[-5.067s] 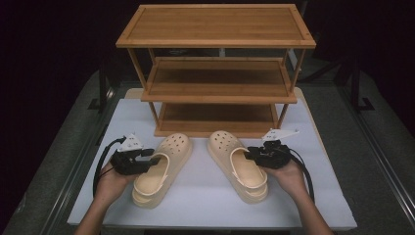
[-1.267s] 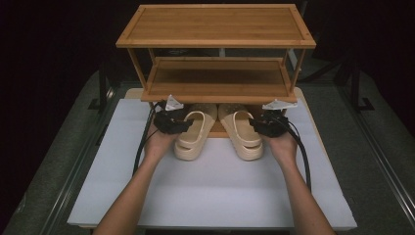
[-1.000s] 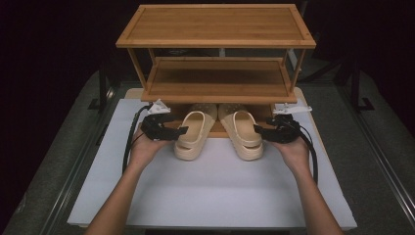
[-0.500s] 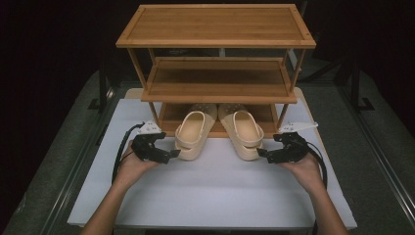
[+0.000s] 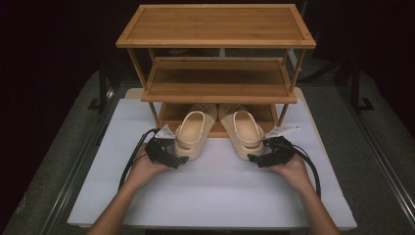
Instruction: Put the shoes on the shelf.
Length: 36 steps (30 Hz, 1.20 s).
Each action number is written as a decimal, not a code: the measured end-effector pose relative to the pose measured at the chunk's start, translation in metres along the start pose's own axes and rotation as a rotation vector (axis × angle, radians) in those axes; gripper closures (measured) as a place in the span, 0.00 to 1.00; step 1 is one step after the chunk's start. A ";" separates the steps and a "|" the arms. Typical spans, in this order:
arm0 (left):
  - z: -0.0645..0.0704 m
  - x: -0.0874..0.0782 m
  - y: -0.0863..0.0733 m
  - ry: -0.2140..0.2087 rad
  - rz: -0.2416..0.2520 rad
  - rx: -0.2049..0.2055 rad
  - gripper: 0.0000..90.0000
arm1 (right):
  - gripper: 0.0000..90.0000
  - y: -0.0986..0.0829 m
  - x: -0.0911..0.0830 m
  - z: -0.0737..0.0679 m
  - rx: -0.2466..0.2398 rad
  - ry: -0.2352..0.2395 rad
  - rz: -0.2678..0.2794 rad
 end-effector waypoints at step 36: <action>0.021 0.047 0.039 0.017 0.046 -0.043 0.09 | 0.14 0.039 0.049 0.010 -0.057 0.031 0.051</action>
Point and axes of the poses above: each handheld gripper's, and its own axes: x roughly forward along the jaws, y roughly out of its top, z roughly to its right, the point moved 2 cm from there along x, roughly forward along the jaws, and after that the axes turned 15 degrees about y, right-handed, at the moved point
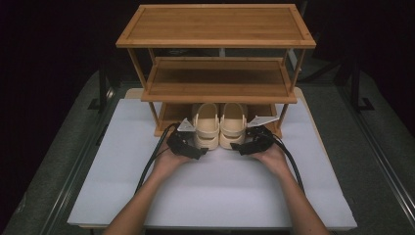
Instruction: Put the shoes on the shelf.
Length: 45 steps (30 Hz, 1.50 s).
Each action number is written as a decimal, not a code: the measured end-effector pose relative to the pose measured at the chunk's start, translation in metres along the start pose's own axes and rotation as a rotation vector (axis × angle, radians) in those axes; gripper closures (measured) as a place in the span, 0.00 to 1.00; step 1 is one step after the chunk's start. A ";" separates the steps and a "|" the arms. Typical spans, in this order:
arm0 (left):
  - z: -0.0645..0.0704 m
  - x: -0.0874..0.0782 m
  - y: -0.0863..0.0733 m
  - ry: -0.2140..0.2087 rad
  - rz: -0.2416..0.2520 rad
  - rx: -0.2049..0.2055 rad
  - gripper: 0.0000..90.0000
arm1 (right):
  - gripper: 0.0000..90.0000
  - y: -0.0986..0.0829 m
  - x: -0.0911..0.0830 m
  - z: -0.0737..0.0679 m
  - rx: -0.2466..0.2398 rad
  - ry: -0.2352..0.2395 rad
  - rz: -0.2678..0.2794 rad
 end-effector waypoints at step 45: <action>-0.031 0.006 0.018 0.042 -0.030 -0.020 0.10 | 0.15 0.013 0.001 0.023 0.061 -0.100 -0.013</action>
Point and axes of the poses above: each handheld gripper's, and its own axes: x roughly forward along the jaws, y roughly out of its top, z roughly to its right, the point moved 2 cm from there along x, roughly forward along the jaws, and after that the axes turned 15 degrees about y, right-handed, at the moved point
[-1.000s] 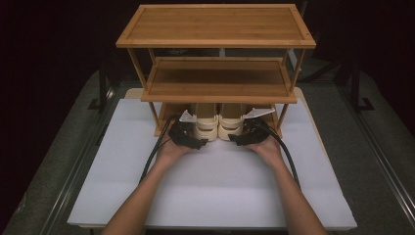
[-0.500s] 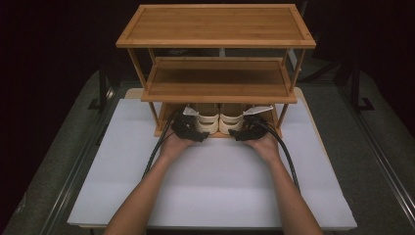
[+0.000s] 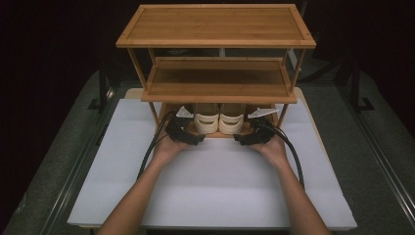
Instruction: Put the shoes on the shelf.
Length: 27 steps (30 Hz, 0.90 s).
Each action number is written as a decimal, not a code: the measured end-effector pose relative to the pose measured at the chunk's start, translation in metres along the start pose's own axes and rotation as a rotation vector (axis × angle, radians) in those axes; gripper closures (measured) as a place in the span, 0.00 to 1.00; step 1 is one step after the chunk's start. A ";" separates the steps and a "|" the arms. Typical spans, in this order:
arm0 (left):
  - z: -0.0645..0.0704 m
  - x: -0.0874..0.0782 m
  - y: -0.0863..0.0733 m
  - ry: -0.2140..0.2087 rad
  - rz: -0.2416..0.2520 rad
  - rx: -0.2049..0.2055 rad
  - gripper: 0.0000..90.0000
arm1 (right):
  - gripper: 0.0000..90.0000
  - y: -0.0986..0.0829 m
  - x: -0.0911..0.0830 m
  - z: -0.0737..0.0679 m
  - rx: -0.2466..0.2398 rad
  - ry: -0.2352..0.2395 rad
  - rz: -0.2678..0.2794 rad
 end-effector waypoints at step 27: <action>-0.018 -0.127 -0.115 0.068 -0.036 -0.029 0.10 | 0.04 -0.101 -0.109 -0.045 0.022 -0.090 -0.026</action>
Point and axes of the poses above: each handheld gripper's, and its own axes: x roughly forward along the jaws, y roughly out of its top, z roughly to its right, the point moved 2 cm from there along x, roughly forward along the jaws, and after that the axes turned 15 degrees about y, right-handed, at the moved point
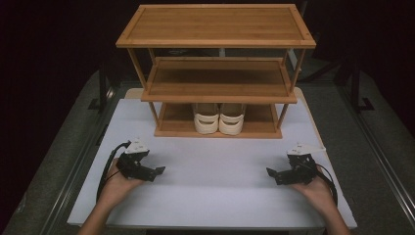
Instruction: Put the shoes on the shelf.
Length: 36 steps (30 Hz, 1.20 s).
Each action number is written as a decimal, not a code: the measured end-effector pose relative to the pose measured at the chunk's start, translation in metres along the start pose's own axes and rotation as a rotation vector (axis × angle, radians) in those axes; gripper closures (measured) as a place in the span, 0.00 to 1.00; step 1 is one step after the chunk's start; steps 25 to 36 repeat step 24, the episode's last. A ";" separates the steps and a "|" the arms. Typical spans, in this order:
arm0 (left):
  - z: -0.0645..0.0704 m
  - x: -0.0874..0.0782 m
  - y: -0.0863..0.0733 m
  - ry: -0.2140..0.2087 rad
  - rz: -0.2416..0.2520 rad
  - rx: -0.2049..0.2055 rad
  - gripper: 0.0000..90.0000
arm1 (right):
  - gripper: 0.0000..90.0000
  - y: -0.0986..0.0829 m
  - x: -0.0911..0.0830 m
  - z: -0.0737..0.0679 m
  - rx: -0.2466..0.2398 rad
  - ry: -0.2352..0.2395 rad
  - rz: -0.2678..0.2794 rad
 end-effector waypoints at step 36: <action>0.001 -0.015 -0.062 0.013 -0.023 0.005 0.00 | 0.03 -0.057 -0.017 0.001 0.063 -0.079 -0.048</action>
Point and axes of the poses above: each handheld gripper's, and its own axes: x roughly forward along the jaws, y roughly out of its top, z roughly to its right, the point moved 2 cm from there along x, roughly forward along the jaws, and after that the axes turned 15 degrees about y, right-handed, at the moved point
